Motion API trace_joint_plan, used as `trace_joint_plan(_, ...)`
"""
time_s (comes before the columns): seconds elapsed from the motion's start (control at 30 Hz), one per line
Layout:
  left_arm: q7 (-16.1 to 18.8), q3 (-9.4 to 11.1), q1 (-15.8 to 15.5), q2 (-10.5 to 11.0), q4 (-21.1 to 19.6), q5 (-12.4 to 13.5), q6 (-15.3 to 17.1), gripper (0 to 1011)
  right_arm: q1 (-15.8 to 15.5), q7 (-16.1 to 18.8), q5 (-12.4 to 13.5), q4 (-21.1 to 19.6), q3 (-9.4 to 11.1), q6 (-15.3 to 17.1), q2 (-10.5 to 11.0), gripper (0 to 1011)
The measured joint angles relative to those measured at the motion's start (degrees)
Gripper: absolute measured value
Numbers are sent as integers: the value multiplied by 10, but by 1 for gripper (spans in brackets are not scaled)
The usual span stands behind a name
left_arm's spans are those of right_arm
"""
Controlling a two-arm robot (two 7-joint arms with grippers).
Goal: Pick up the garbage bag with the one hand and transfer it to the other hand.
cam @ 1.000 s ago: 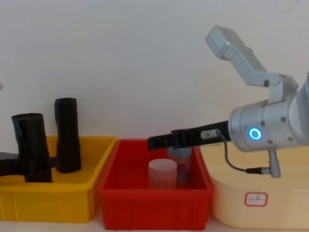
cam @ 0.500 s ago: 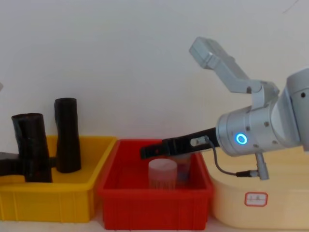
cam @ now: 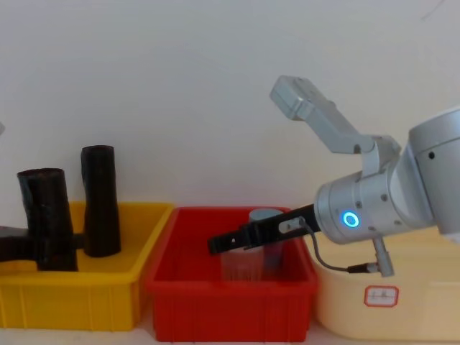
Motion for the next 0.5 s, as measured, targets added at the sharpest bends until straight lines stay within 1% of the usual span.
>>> trace_joint_plan(0.4,0,0,0,0,0,0,0,433,6,3,-10,18,-4,-5,-5,1000)
trace_joint_plan(0.5,0,0,0,0,0,0,0,433,7,4,-11,20,-4,-6,-6,977)
